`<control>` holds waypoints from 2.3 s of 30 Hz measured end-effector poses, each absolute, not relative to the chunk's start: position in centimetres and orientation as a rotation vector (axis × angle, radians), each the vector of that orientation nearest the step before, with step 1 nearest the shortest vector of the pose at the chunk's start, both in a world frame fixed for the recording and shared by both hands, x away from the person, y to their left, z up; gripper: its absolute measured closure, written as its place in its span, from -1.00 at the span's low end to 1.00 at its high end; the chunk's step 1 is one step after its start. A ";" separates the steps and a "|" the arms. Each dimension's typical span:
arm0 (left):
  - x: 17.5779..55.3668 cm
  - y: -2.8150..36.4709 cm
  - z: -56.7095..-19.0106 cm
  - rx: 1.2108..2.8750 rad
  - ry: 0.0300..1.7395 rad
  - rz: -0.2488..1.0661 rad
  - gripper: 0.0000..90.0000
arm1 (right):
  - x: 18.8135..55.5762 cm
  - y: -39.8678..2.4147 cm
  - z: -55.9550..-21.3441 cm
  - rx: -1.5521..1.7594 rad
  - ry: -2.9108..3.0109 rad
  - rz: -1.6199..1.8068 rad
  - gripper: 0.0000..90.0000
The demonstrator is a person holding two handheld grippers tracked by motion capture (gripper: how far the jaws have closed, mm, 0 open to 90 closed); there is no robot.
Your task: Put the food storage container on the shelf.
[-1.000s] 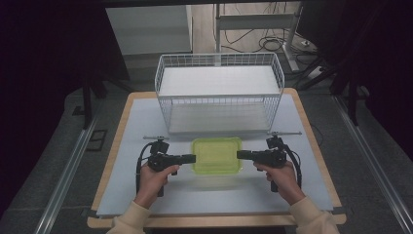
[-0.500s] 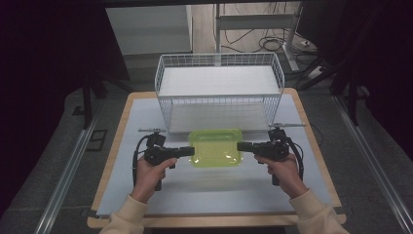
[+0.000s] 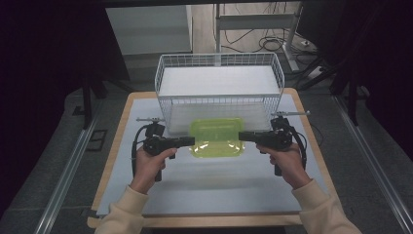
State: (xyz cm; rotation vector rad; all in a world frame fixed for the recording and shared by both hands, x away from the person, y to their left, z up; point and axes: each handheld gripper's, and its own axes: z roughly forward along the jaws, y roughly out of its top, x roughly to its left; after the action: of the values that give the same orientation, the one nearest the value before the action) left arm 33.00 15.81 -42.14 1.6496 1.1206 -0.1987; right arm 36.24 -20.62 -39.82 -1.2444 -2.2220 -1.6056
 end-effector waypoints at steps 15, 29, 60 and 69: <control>34.1 16.0 -39.7 1.649 1.119 -0.172 0.81 | 37.3 -20.2 -38.0 -1.246 -2.228 -1.642 0.81; 35.5 15.5 -37.3 1.656 1.109 -0.150 0.81 | 38.3 -20.5 -35.8 -1.260 -2.242 -1.685 0.81; 39.6 15.5 -33.3 1.657 1.097 -0.133 0.81 | 41.6 -20.3 -31.4 -1.273 -2.265 -1.710 0.81; 41.6 15.7 -32.4 1.655 1.115 -0.126 0.81 | 43.5 -20.0 -30.6 -1.298 -2.258 -1.717 0.81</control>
State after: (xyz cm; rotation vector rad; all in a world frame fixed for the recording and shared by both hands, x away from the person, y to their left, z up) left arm 41.64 15.69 -32.43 1.6550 1.1148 -0.1255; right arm 43.48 -19.95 -30.61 -1.2981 -2.2581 -1.7167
